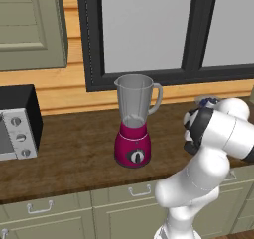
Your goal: Close the lid blender by securely placing the lid on top.
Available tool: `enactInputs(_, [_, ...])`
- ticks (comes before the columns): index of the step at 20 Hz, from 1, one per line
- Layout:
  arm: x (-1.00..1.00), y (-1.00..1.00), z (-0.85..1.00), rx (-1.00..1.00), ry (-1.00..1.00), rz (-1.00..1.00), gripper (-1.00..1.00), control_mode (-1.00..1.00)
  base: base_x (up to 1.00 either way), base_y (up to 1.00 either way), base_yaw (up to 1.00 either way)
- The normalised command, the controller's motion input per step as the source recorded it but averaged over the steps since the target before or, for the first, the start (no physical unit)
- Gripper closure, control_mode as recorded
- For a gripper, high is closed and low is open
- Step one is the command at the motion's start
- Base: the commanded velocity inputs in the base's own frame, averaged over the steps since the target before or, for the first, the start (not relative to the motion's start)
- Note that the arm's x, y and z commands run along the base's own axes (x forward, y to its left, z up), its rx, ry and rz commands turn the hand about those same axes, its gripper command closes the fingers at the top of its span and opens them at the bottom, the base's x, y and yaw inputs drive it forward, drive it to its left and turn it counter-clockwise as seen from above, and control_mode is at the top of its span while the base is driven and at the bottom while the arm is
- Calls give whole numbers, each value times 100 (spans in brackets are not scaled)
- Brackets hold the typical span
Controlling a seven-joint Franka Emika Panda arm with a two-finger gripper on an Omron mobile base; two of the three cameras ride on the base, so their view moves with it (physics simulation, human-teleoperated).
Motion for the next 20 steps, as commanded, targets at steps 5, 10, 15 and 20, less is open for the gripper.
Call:
enactInputs(5, [-3, 5, -28, 0, 0, 0, 100, -100, 0, 0, 0])
enactInputs(10, [-19, 32, -18, -3, 0, 0, 100, -100, 0, 0, 0])
enactInputs(15, [-8, 39, -23, -3, 0, 0, 100, -100, 0, 0, 0])
enactInputs(20, [-26, 18, 15, 0, 0, 0, 100, -100, 0, 0, 0])
